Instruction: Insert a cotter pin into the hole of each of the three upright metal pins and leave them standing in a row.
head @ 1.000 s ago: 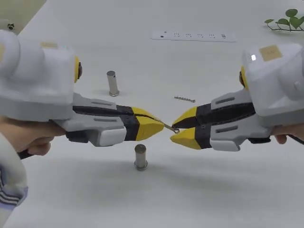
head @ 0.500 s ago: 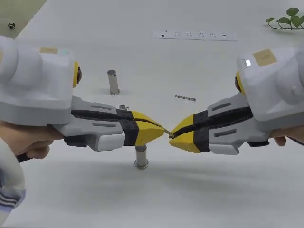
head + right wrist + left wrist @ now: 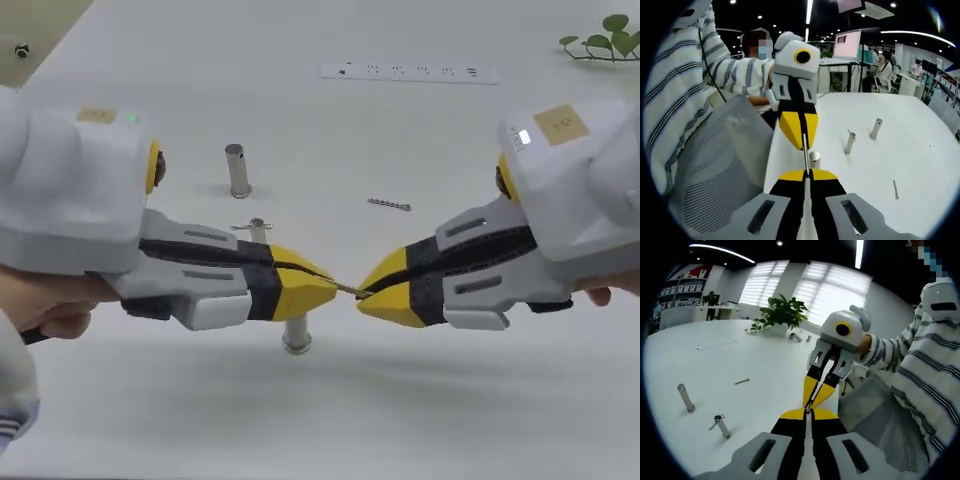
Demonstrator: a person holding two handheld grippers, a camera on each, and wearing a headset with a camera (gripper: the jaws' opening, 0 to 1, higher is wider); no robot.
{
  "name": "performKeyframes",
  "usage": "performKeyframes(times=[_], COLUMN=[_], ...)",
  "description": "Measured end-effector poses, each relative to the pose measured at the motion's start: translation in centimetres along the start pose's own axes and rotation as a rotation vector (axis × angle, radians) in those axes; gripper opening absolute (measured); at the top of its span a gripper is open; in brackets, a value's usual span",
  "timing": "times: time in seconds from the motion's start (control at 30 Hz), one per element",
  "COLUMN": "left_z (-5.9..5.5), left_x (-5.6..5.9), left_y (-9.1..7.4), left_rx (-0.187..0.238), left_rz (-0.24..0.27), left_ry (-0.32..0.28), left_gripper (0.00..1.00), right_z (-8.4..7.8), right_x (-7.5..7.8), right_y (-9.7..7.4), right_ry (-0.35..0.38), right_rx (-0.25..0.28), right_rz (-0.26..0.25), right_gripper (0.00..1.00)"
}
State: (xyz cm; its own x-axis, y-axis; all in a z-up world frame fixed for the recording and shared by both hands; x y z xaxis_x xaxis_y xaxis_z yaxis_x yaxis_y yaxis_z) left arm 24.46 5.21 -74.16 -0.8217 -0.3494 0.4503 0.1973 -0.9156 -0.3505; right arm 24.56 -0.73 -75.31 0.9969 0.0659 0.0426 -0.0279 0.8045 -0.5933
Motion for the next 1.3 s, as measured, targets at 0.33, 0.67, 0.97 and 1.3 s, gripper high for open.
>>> performKeyframes(times=[0.33,0.67,0.97,1.3], left_z=[-1.1,-1.9,-4.2,-5.8], left_x=[-0.2,-2.1,-3.6,-4.8], left_y=[-0.2,-0.6,-0.4,0.2], left_rx=[-0.052,-0.086,-0.170,-0.153], left_rz=[0.020,0.126,0.170,0.215], left_ry=[0.089,0.192,0.231,0.173], left_gripper=[0.01,0.22,0.30,0.29], right_z=[0.0,-1.8,-3.6,-4.6], right_x=[-0.2,1.0,1.0,1.4], right_y=[0.1,0.0,0.8,1.7], right_ry=[0.006,0.038,0.049,0.041], right_rx=[-0.015,-0.084,-0.158,-0.193], right_rz=[0.011,-0.049,-0.063,-0.098], right_gripper=[0.03,0.03,0.03,0.03])
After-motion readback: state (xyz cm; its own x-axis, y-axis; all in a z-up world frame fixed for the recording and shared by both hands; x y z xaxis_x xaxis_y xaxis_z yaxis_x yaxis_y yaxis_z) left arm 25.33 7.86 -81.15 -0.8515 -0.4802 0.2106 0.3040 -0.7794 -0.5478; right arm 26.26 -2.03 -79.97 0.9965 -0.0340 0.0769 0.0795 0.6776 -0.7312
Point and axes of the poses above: the centre of the closed fingertips' face, and the gripper's own axes: y roughly forward along the fingers, x roughly to its right, z roughly out of its top, the point moved 3 cm from there along -y, roughly backward along the fingers, and after that the axes turned 7 degrees about -y, right-handed, at the moved point
